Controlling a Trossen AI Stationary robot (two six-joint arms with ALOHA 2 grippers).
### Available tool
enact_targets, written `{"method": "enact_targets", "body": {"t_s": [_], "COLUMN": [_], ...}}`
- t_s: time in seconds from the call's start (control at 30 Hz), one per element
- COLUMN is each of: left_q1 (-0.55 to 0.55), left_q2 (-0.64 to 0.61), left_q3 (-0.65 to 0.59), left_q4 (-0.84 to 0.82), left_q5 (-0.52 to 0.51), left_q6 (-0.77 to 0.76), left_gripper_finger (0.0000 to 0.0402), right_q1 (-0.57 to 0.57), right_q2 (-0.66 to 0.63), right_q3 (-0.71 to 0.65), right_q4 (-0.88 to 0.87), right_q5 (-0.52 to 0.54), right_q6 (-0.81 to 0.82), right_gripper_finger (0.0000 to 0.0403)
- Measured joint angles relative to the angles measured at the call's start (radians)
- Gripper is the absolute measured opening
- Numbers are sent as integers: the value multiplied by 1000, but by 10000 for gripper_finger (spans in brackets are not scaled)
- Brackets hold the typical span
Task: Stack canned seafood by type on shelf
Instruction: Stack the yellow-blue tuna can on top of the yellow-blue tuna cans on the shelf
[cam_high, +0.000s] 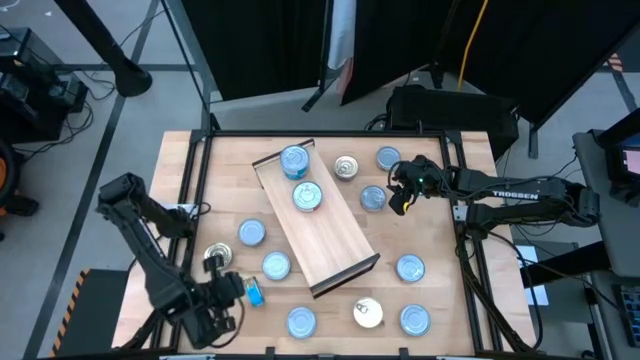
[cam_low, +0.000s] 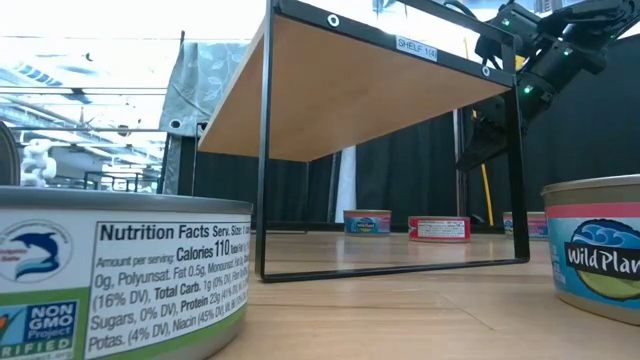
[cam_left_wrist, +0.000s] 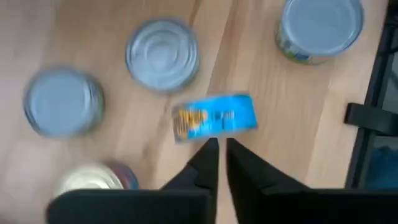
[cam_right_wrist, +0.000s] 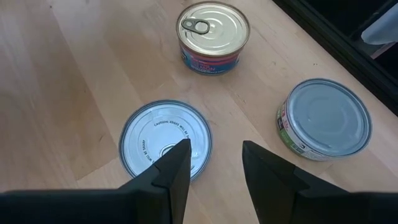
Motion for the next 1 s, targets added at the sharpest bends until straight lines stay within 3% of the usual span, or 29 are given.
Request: {"method": "enact_targets", "body": {"t_s": [0.27, 0.4, 0.53, 0.67, 0.83, 1.0], "left_q1": [116, 119, 95, 75, 88, 119], "left_q2": [1, 9, 45, 86, 126, 162], "left_q3": [1, 1, 1, 1, 1, 1], "left_q4": [-4, 4, 96, 185, 189, 187], "left_q5": [46, 134, 182, 168, 133, 176], "left_q6": [454, 597, 802, 988, 1084, 1157], "left_gripper_finger": [211, 266, 284, 285, 285, 286], "right_q1": [0, 0, 0, 0, 0, 0], "right_q2": [0, 0, 0, 0, 0, 0], "right_q3": [0, 0, 0, 0, 0, 0], "right_q4": [-5, -34, -61, -61, -61, -62], "right_q5": [-72, -76, -76, -74, -73, -73], "right_q6": [31, 44, 48, 44, 39, 32], "right_gripper_finger": [137, 137, 137, 137, 137, 137]}}
